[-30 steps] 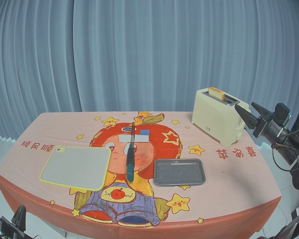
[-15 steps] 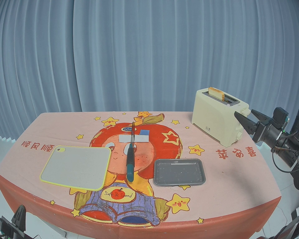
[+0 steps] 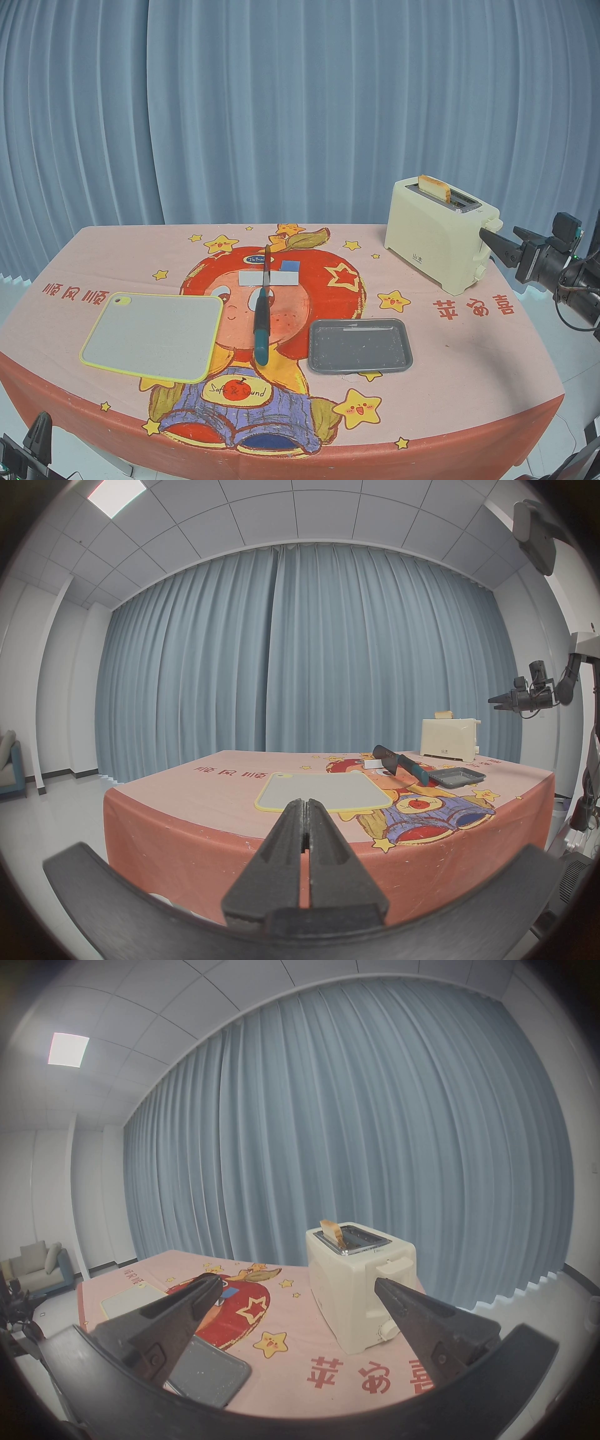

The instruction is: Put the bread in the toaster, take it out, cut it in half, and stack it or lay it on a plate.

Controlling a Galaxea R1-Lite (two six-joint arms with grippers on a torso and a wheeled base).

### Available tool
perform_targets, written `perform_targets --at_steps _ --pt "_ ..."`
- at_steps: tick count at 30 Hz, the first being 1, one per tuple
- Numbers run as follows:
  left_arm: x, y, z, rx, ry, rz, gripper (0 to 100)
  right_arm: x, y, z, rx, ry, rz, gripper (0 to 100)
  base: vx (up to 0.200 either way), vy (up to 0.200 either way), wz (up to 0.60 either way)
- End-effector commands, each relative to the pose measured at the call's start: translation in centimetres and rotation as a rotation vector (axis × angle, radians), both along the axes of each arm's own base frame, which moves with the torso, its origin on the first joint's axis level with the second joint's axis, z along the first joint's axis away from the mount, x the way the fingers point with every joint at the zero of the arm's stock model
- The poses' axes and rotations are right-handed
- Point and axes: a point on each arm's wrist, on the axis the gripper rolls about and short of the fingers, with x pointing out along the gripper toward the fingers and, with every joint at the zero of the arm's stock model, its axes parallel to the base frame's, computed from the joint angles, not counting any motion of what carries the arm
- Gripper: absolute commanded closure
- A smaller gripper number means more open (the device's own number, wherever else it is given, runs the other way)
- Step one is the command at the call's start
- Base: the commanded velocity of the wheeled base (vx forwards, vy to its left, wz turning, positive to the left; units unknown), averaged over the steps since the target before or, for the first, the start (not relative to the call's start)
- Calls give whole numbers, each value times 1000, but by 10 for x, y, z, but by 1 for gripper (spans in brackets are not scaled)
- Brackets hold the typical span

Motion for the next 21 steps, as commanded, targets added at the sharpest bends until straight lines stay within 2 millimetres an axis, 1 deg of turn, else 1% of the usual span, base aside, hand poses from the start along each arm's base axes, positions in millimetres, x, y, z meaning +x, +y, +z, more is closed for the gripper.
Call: perform_targets --at_steps 1,3,7,10,21 --pt "0 0 -5 -1 1 1 100 3 -2 24 1 -15 -8 0 0 0 0" --pt "0 0 -5 0 1 0 100 2 -1 31 -3 10 -5 0 0 0 0" --pt "0 0 -5 -1 2 0 100 -3 -1 33 -9 38 0 0 0 0 0" --pt "0 0 -5 0 1 0 100 -8 -1 35 -27 29 7 0 0 0 0" --pt "0 0 -5 0 1 0 100 -5 4 36 -72 10 30 0 0 0 0"
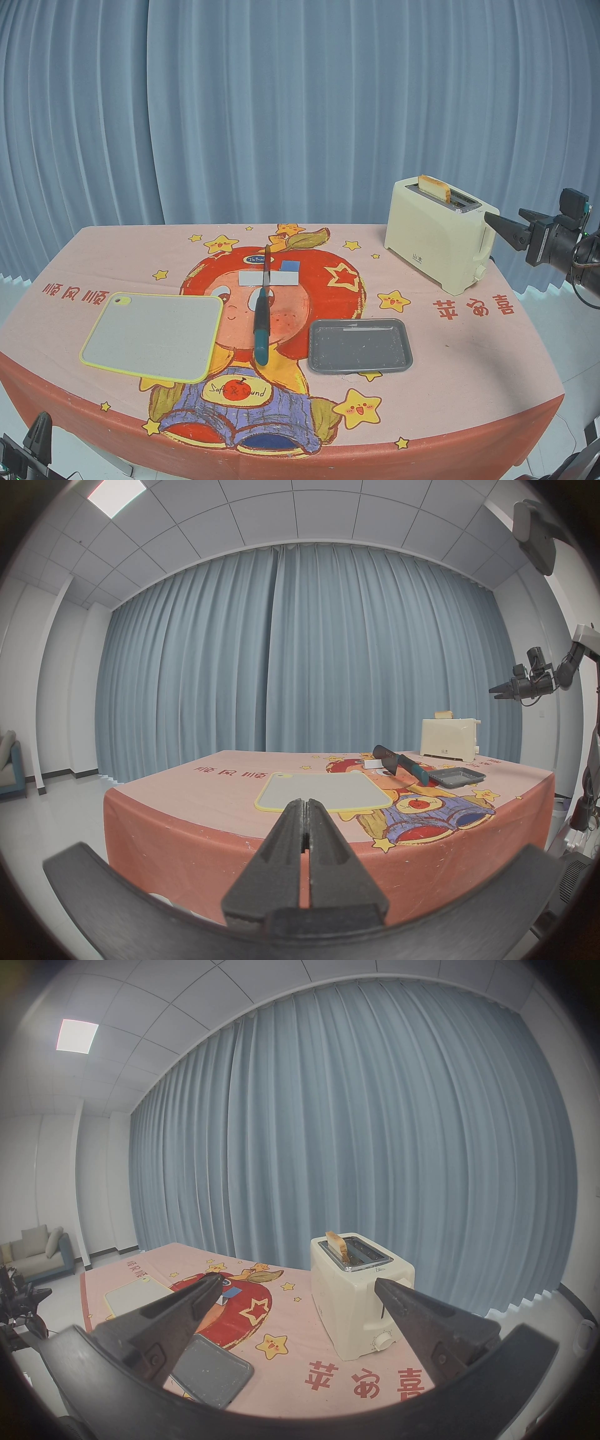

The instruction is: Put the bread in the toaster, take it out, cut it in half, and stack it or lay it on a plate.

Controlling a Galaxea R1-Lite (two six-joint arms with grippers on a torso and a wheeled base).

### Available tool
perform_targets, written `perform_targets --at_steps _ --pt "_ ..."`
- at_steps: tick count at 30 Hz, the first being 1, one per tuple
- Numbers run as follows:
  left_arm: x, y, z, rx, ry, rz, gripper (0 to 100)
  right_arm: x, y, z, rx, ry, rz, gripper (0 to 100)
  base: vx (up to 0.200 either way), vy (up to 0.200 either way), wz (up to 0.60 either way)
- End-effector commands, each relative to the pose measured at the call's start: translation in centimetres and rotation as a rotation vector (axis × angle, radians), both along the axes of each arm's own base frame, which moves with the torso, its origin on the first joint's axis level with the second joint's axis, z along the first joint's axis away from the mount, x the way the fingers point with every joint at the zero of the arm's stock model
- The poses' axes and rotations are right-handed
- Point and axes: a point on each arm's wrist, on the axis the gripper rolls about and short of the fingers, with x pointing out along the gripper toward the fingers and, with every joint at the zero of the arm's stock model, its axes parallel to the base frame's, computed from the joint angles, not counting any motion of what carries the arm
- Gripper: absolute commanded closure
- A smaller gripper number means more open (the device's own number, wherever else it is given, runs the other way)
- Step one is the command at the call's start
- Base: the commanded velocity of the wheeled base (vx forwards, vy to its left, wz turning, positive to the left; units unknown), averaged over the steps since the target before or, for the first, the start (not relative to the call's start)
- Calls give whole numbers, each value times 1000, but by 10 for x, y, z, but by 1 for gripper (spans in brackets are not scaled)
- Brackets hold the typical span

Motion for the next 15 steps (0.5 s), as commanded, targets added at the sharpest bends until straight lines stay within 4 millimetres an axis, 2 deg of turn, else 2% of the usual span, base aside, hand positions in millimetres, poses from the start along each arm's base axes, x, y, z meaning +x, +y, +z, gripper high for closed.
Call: perform_targets --at_steps 1,15 --pt "0 0 -5 0 1 2 100 1 1 0 -1 1 0 0 0 0 0" --pt "0 0 -5 -2 2 2 100 7 -2 9 -27 -39 -16 0 0 0 0"
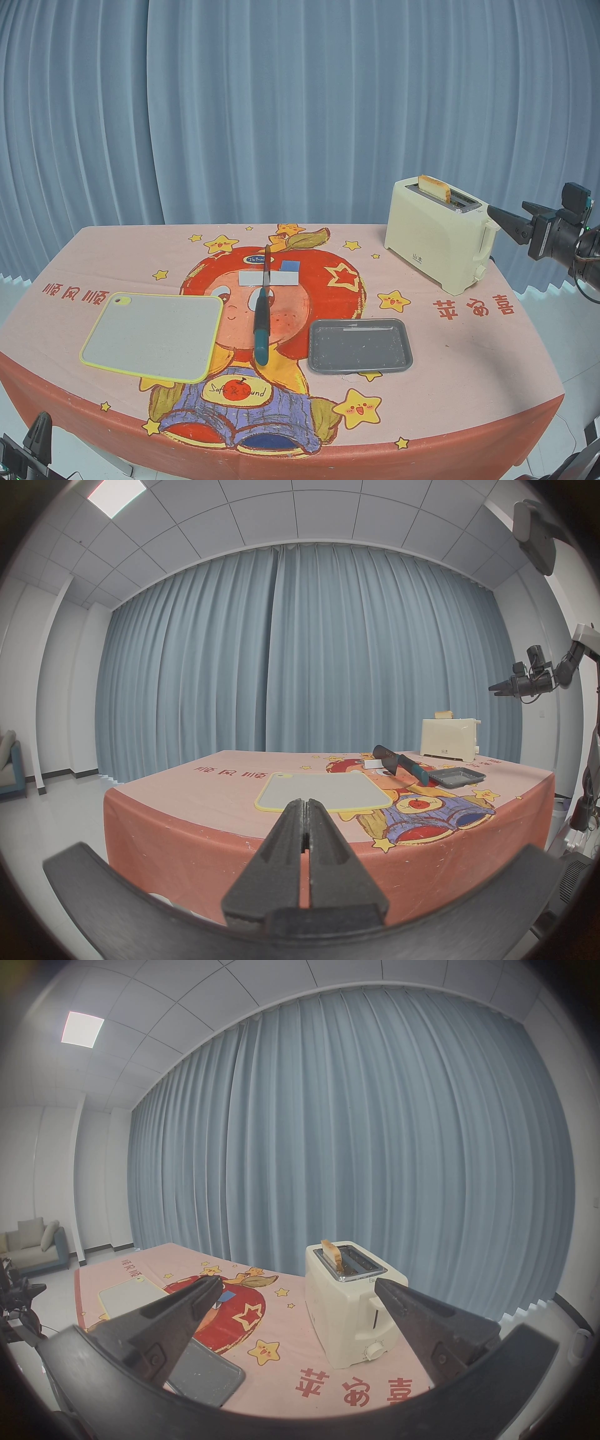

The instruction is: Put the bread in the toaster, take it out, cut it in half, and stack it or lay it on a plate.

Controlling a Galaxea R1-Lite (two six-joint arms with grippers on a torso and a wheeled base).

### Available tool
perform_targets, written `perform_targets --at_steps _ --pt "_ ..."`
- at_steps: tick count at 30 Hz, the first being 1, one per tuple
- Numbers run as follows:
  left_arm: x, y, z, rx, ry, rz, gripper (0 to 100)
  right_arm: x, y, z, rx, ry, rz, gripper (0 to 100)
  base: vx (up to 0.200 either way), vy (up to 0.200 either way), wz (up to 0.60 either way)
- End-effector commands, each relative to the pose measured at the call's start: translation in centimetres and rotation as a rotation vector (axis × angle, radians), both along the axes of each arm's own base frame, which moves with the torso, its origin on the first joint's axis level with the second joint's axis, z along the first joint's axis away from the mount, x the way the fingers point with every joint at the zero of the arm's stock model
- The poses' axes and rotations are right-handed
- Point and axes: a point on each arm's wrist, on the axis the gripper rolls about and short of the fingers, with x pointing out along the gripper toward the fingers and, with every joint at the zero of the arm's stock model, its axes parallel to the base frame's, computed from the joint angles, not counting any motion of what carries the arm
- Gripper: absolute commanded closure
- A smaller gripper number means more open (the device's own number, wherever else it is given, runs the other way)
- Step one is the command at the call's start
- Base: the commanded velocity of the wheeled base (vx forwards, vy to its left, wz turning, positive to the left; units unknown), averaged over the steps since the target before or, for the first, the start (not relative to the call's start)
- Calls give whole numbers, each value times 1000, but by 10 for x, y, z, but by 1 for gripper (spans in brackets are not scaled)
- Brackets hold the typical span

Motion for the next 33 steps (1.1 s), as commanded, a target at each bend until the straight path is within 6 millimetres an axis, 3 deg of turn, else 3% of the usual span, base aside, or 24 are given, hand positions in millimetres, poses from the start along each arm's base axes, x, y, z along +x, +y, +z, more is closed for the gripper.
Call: perform_targets --at_steps 1,13,23,33 --pt "0 0 -5 -1 2 2 100 4 0 2 -1 -5 -2 0 0 0 0" --pt "0 0 -5 -1 0 0 100 22 -1 5 -2 -10 -18 0 0 0 0" --pt "0 0 -5 0 2 0 100 50 0 1 -10 7 -28 0 0 0 0" --pt "0 0 -5 -1 0 0 100 62 1 0 -11 13 -29 0 0 0 0"
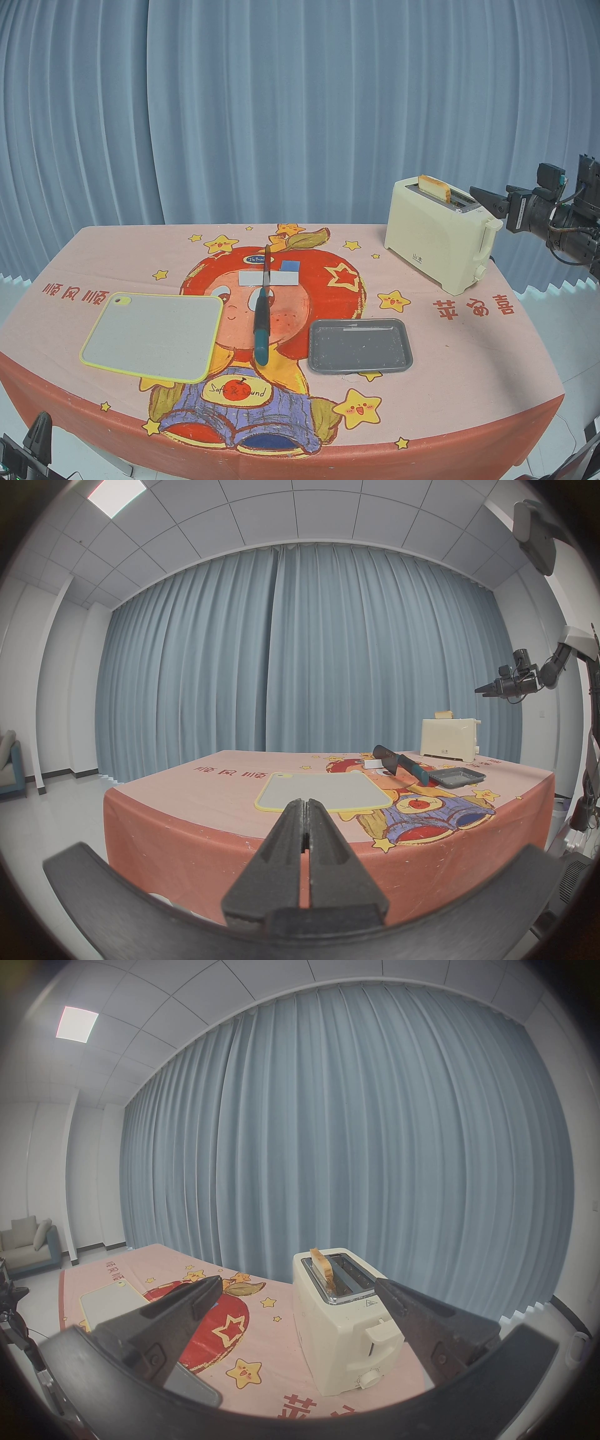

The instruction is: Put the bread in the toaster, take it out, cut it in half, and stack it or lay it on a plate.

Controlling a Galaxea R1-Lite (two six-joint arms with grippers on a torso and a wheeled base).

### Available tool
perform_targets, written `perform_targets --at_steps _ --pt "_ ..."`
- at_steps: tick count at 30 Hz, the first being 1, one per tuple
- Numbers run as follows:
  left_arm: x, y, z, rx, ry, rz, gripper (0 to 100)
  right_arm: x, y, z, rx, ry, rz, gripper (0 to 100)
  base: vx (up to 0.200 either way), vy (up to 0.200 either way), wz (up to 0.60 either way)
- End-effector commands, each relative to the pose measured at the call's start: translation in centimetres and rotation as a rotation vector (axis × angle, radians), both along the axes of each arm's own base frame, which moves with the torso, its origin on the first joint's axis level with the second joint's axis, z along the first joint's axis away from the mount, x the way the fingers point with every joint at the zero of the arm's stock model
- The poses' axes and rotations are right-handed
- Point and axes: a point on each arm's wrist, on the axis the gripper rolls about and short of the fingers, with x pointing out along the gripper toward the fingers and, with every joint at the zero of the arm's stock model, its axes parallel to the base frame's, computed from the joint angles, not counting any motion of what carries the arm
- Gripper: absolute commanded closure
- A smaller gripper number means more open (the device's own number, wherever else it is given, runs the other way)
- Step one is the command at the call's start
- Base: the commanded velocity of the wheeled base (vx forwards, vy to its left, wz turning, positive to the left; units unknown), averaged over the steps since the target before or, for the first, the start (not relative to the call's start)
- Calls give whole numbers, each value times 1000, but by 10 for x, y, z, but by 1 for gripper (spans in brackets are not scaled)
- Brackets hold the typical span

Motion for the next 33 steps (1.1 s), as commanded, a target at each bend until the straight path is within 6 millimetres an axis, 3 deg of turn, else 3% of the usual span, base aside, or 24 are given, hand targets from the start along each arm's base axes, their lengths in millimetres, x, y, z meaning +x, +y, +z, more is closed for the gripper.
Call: perform_targets --at_steps 1,10,24,29,33 --pt "0 0 -5 -1 0 1 100 8 1 0 0 2 -2 0 0 0 0" --pt "0 0 -5 -1 0 0 100 24 4 -4 1 13 6 0 0 0 0" --pt "0 0 -5 1 0 0 100 88 14 -15 -37 53 6 0 0 0 0" --pt "0 0 -5 -1 2 1 100 115 15 -26 -43 67 -20 0 0 0 0" --pt "0 0 -5 -1 0 0 100 126 13 -35 -48 82 -28 0 0 0 0"
